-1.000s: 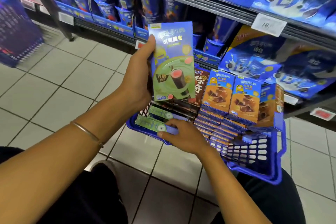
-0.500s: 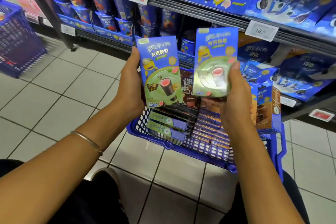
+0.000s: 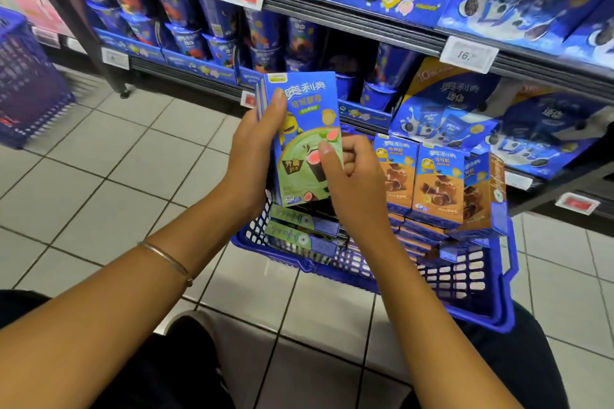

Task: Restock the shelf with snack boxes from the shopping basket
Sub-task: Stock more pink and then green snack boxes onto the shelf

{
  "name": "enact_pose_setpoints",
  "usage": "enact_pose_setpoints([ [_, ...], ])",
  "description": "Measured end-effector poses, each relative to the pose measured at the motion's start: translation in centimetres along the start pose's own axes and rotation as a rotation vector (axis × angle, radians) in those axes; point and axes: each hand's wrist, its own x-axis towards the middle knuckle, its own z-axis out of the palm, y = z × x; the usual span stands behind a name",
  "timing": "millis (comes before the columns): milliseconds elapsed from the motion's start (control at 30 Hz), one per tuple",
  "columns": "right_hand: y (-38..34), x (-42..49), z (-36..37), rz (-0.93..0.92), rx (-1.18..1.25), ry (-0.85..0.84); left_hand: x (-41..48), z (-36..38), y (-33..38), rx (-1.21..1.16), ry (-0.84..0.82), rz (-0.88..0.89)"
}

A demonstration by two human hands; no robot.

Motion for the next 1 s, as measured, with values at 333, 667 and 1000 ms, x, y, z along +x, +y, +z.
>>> enact_pose_setpoints([
  [333, 10.2, -2.7, 1.7, 0.448, -0.318, -0.472, 0.4, 0.3, 0.0, -0.035, 0.011, -0.02],
  [667, 12.3, -2.0, 4.5, 0.257, -0.803, -0.739, -0.1, 0.5, -0.5, -0.064, 0.001, -0.078],
  [1000, 13.8, -1.6, 3.3, 0.302, -0.765, -1.024, -0.1, 0.5, -0.8, -0.07, -0.029, -0.103],
])
